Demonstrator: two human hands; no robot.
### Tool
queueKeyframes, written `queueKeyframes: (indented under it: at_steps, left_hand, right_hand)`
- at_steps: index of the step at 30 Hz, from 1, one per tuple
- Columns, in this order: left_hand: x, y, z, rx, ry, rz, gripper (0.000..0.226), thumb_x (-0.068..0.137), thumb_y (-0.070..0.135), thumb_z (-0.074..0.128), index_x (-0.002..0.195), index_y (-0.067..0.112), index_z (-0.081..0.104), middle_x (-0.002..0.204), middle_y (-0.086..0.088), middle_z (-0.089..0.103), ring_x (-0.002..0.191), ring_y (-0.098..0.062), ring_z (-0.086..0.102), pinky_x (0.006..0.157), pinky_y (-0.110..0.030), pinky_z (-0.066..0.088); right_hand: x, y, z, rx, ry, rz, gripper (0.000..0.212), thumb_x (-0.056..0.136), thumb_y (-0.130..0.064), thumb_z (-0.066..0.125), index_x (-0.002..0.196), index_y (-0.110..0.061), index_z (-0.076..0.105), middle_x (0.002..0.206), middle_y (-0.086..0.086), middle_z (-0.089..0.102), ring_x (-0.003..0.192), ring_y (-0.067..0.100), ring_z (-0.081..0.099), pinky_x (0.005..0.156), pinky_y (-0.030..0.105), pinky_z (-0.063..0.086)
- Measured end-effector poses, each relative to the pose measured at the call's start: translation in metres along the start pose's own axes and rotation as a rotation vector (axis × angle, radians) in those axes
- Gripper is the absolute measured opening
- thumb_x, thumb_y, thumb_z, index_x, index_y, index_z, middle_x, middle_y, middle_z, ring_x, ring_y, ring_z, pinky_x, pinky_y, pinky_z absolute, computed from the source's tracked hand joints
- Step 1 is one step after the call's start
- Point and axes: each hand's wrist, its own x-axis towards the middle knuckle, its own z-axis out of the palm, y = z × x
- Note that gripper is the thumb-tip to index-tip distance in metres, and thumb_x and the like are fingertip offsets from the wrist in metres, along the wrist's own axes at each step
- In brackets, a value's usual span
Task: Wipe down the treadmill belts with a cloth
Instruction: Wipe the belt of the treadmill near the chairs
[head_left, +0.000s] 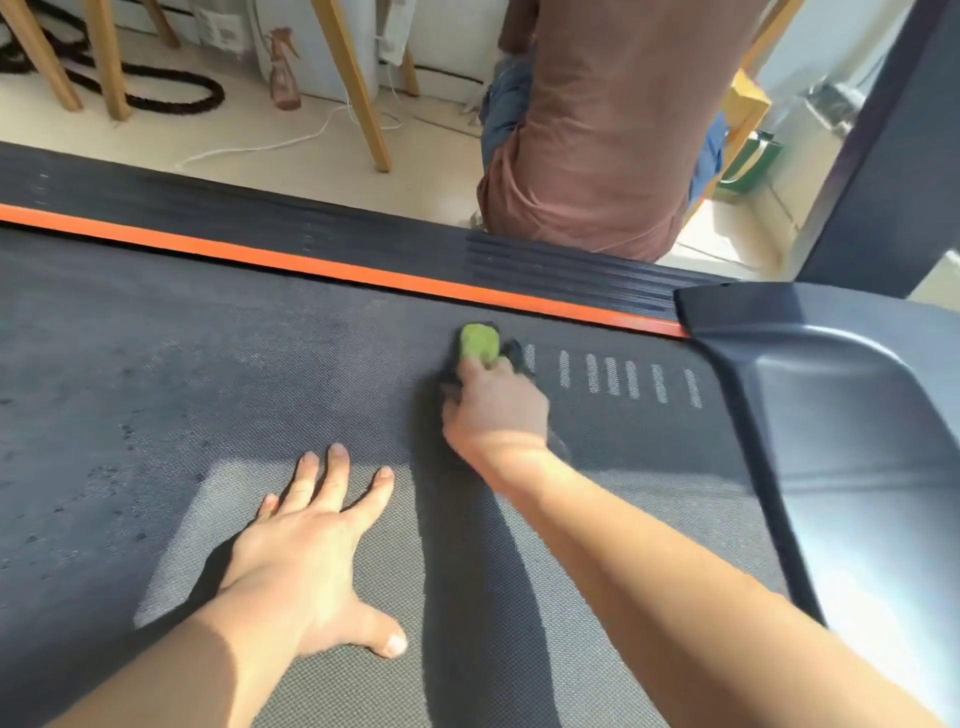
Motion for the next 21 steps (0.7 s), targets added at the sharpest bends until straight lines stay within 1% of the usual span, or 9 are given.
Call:
queueKeyframes:
  at_steps: [2, 3, 4, 5, 8, 10, 15, 18, 21]
  left_hand:
    - [0.0, 0.0, -0.002, -0.008, 0.006, 0.003, 0.154, 0.043, 0.091, 0.07, 0.152, 0.049, -0.031, 0.158, 0.002, -0.045, 0.151, -0.021, -0.033, 0.129, -0.046, 0.003]
    - [-0.001, 0.0, -0.003, -0.014, -0.001, 0.002, 0.154, 0.043, 0.091, 0.07, 0.151, 0.049, -0.031, 0.158, 0.002, -0.046, 0.151, -0.021, -0.033, 0.129, -0.046, 0.003]
    - [-0.002, 0.0, -0.004, -0.015, -0.01, 0.002, 0.153, 0.044, 0.092, 0.069, 0.151, 0.049, -0.032, 0.158, 0.002, -0.046, 0.151, -0.021, -0.034, 0.128, -0.046, 0.003]
    - [-0.002, 0.001, -0.004, -0.019, -0.011, 0.003, 0.153, 0.044, 0.092, 0.069, 0.151, 0.05, -0.032, 0.157, 0.002, -0.046, 0.15, -0.021, -0.034, 0.127, -0.046, 0.004]
    - [-0.001, 0.0, -0.002, -0.032, 0.0, 0.008, 0.153, 0.044, 0.092, 0.07, 0.151, 0.051, -0.031, 0.157, 0.002, -0.047, 0.15, -0.021, -0.035, 0.127, -0.046, 0.004]
    - [0.0, -0.001, -0.002, -0.032, 0.002, 0.01, 0.153, 0.043, 0.092, 0.07, 0.151, 0.051, -0.031, 0.157, 0.001, -0.046, 0.15, -0.022, -0.034, 0.127, -0.046, 0.006]
    - [0.001, 0.0, -0.002, -0.035, 0.012, 0.01, 0.155, 0.042, 0.093, 0.071, 0.152, 0.049, -0.03, 0.16, -0.001, -0.043, 0.152, -0.024, -0.032, 0.127, -0.048, 0.005]
    - [0.002, -0.004, 0.0, -0.051, 0.022, 0.028, 0.157, 0.042, 0.094, 0.071, 0.154, 0.046, -0.027, 0.162, -0.004, -0.04, 0.153, -0.027, -0.031, 0.127, -0.05, 0.003]
    - [-0.001, -0.008, 0.005, -0.089, 0.049, 0.066, 0.155, 0.045, 0.094, 0.07, 0.158, 0.041, -0.021, 0.165, -0.007, -0.034, 0.155, -0.03, -0.026, 0.128, -0.052, 0.002]
  right_hand:
    - [-0.017, 0.002, 0.0, -0.003, -0.059, -0.27, 0.043, 0.095, -0.044, 0.054, 0.134, -0.028, 0.055, 0.117, 0.007, 0.056, 0.104, 0.036, 0.061, 0.073, 0.038, 0.048]
    - [-0.018, 0.019, -0.004, -0.005, -0.034, -0.356, 0.041, 0.093, -0.046, 0.053, 0.131, -0.031, 0.058, 0.114, 0.004, 0.057, 0.103, 0.035, 0.061, 0.072, 0.038, 0.051]
    - [-0.015, 0.043, -0.007, -0.036, 0.007, -0.359, 0.04, 0.092, -0.049, 0.053, 0.128, -0.034, 0.059, 0.114, 0.002, 0.058, 0.102, 0.034, 0.062, 0.072, 0.038, 0.053]
    - [-0.009, 0.072, -0.011, -0.064, 0.046, -0.281, 0.04, 0.09, -0.051, 0.052, 0.127, -0.036, 0.059, 0.116, 0.001, 0.059, 0.104, 0.033, 0.063, 0.075, 0.039, 0.055]
    - [0.01, 0.162, -0.025, -0.074, 0.14, 0.142, 0.04, 0.093, -0.047, 0.054, 0.129, -0.03, 0.06, 0.12, 0.01, 0.059, 0.106, 0.038, 0.064, 0.082, 0.045, 0.055]
    - [0.013, 0.185, -0.026, -0.02, 0.2, 0.347, 0.04, 0.094, -0.042, 0.054, 0.129, -0.023, 0.061, 0.119, 0.016, 0.058, 0.105, 0.042, 0.064, 0.084, 0.047, 0.055]
    - [0.011, 0.13, -0.007, 0.039, 0.183, 0.528, 0.045, 0.096, -0.036, 0.049, 0.139, -0.023, 0.051, 0.126, 0.018, 0.056, 0.11, 0.044, 0.062, 0.087, 0.045, 0.049]
    - [-0.008, 0.078, -0.002, 0.046, 0.125, 0.51, 0.04, 0.097, -0.041, 0.047, 0.131, -0.02, 0.052, 0.12, 0.017, 0.056, 0.105, 0.041, 0.063, 0.078, 0.041, 0.045]
    - [-0.05, 0.02, 0.007, 0.021, 0.07, 0.381, 0.039, 0.095, -0.04, 0.051, 0.127, -0.018, 0.052, 0.116, 0.015, 0.054, 0.098, 0.039, 0.06, 0.068, 0.036, 0.039]
